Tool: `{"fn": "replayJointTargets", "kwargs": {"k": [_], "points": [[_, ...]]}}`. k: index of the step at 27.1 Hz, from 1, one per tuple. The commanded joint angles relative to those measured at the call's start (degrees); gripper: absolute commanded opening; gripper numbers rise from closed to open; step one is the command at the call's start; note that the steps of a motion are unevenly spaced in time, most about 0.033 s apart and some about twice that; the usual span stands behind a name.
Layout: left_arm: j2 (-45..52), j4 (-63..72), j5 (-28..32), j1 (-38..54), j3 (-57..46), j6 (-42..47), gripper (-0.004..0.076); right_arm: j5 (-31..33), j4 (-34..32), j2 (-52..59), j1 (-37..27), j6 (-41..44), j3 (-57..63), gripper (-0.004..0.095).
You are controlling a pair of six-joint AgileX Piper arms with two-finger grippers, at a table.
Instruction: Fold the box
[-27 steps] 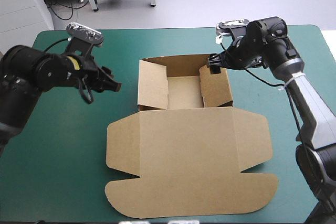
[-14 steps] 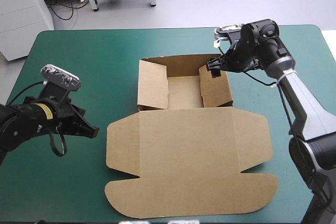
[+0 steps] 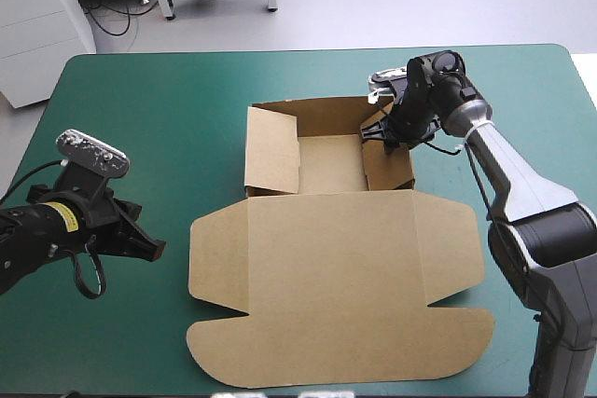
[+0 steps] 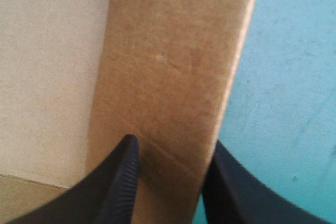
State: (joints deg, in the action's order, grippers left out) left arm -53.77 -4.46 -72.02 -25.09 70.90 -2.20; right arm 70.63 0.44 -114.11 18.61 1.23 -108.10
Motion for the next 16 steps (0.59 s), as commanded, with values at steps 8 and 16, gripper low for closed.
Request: {"fn": "replayJointTargets", "kwargs": {"k": [8,16], "points": [[0.6,-0.5,-2.4,-0.3,1.2,0.1,-0.0032,-0.3,-0.4,0.8,-0.1,-0.7,-1.5,-0.0023],[0.6,-0.5,-2.4,-0.3,1.2,0.0,-0.0032,0.8,-0.4,0.0,-0.1,-0.7,-1.5,-0.0023]]}}
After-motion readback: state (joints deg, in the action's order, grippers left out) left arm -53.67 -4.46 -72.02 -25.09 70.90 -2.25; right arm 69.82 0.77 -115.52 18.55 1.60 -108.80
